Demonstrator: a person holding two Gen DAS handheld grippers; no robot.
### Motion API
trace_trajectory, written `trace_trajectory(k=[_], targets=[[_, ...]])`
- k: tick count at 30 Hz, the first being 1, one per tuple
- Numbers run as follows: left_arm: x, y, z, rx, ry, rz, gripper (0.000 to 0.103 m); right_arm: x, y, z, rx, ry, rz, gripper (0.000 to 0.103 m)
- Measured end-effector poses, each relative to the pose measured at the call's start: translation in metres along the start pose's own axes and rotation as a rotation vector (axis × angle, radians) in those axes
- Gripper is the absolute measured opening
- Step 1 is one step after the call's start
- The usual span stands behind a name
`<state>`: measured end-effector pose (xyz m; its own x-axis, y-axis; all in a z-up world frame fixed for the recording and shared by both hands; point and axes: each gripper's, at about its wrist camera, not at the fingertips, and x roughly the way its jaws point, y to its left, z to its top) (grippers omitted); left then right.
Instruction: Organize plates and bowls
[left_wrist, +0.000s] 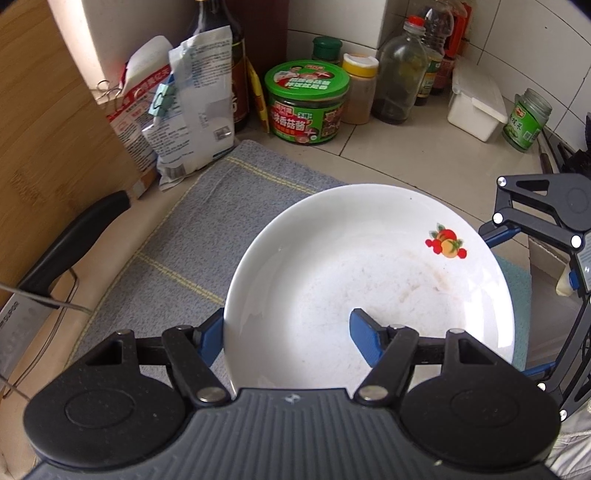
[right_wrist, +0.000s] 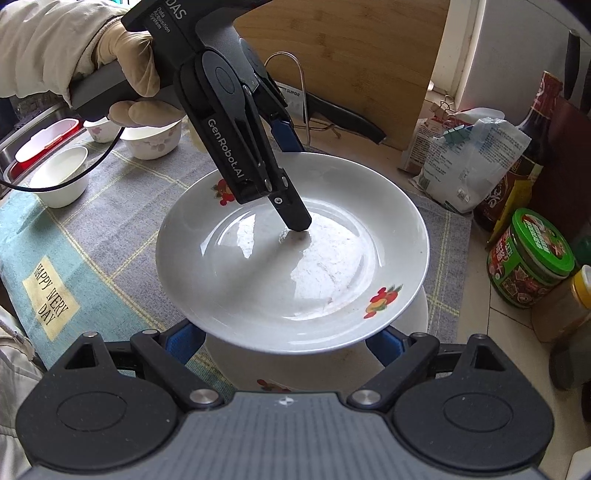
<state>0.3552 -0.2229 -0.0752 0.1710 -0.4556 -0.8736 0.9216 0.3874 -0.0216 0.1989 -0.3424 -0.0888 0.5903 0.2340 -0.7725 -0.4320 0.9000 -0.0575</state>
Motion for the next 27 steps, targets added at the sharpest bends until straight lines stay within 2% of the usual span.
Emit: trace_trajectory(k=[13,27], targets=[[0.019,-0.011,0.012,0.047,0.023,-0.037,0.069,0.002,-0.006,-0.016,0.051,0.029,-0.017,0.096],[0.027,-0.010,0.011,0.039,0.035,-0.048,0.069,0.008,-0.006,-0.020,0.057,0.050,-0.006,0.096]])
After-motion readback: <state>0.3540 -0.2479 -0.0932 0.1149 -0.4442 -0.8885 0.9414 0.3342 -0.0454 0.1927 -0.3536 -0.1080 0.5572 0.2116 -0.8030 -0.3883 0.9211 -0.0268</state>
